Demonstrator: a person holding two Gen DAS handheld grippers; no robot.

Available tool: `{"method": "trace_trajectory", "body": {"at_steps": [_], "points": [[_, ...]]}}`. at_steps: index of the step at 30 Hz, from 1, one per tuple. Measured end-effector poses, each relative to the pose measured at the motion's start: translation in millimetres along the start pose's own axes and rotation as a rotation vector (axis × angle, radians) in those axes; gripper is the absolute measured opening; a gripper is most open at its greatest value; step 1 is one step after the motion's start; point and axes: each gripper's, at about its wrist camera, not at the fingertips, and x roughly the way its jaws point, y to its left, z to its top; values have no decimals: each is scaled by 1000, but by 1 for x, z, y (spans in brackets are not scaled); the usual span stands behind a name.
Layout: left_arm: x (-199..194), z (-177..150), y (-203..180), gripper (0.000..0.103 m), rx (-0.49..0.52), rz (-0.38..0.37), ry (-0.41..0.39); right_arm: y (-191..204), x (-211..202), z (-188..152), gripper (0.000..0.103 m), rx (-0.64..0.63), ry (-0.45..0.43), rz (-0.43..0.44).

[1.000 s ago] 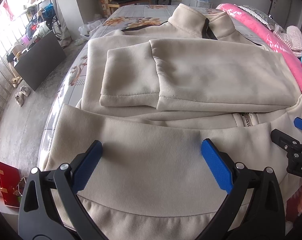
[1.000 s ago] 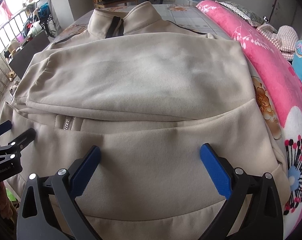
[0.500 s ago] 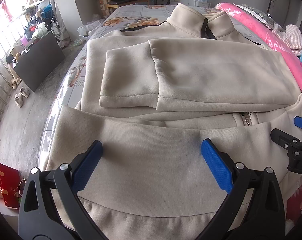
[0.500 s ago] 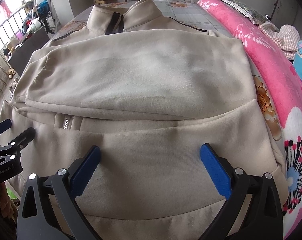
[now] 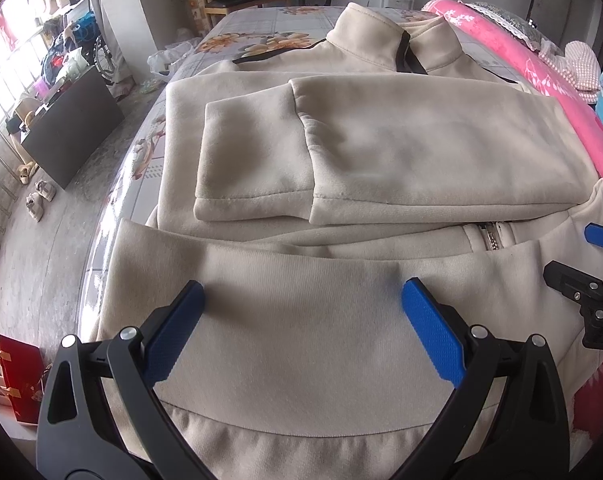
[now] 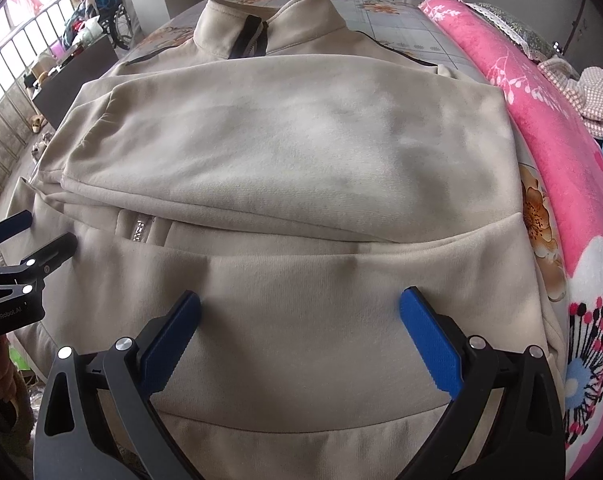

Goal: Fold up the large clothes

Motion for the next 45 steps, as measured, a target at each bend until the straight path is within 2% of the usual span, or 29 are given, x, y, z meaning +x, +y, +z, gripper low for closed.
{"method": "trace_trajectory", "body": {"at_steps": [3, 5, 8, 12, 17, 20, 24, 26, 27, 28, 29, 30, 32, 34, 35, 37, 39, 45], "points": [[-3, 4, 2, 96, 22, 6, 0, -2, -2, 3, 97, -12, 21, 22], [-15, 10, 7, 96, 27, 10, -48, -7, -9, 8, 97, 2, 16, 61], [-42, 32, 16, 96, 35, -2, -146, -16, -34, 23, 97, 3, -57, 158], [-71, 84, 25, 96, 56, -36, -288, -31, -72, 64, 97, -22, -200, 209], [-63, 168, 24, 95, 57, -118, -368, -51, -86, 143, 97, -31, -303, 252], [-33, 215, 15, 94, 48, -165, -356, -54, -64, 197, 97, -25, -283, 258], [23, 266, -5, 73, 54, -166, -276, -50, -10, 264, 97, -10, -195, 233], [53, 282, -13, 67, 53, -166, -214, -46, 22, 289, 92, 3, -139, 218], [68, 289, -17, 61, 55, -165, -167, -44, 38, 300, 90, 2, -108, 203], [82, 292, -20, 52, 53, -169, -122, -43, 54, 309, 85, 3, -80, 185], [94, 292, -24, 50, 52, -173, -84, -43, 68, 314, 83, 14, -54, 175], [103, 291, -24, 42, 53, -170, -53, -43, 82, 318, 78, 18, -21, 169], [113, 285, -25, 29, 62, -179, -21, -44, 101, 317, 66, 19, 26, 149], [109, 278, -25, 9, 70, -206, -29, -47, 106, 310, 42, 25, 47, 166], [105, 275, -24, 9, 76, -216, -38, -49, 102, 306, 37, 27, 45, 202], [91, 268, -24, 7, 97, -225, -73, -49, 87, 297, 19, 3, 10, 229], [73, 261, -25, 6, 125, -243, -108, -45, 66, 286, 12, -35, -30, 231], [15, 220, -27, 5, 211, -279, -193, -39, 8, 239, 9, -127, -126, 265]]}}
